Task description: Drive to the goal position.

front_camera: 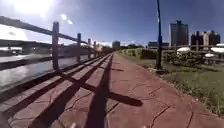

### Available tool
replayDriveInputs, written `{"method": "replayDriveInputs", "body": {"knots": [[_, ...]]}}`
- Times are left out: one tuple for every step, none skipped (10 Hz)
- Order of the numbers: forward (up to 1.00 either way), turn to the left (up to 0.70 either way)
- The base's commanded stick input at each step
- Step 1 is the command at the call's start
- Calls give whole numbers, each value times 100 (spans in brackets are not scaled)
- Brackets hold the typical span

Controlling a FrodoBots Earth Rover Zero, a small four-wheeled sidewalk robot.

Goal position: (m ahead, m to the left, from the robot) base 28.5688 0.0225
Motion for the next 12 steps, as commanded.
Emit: {"method": "replayDriveInputs", "body": {"knots": [[85,0],[85,0],[85,0],[85,0],[85,0],[85,0],[85,0],[85,0],[85,0],[85,0],[85,0],[85,0]]}}
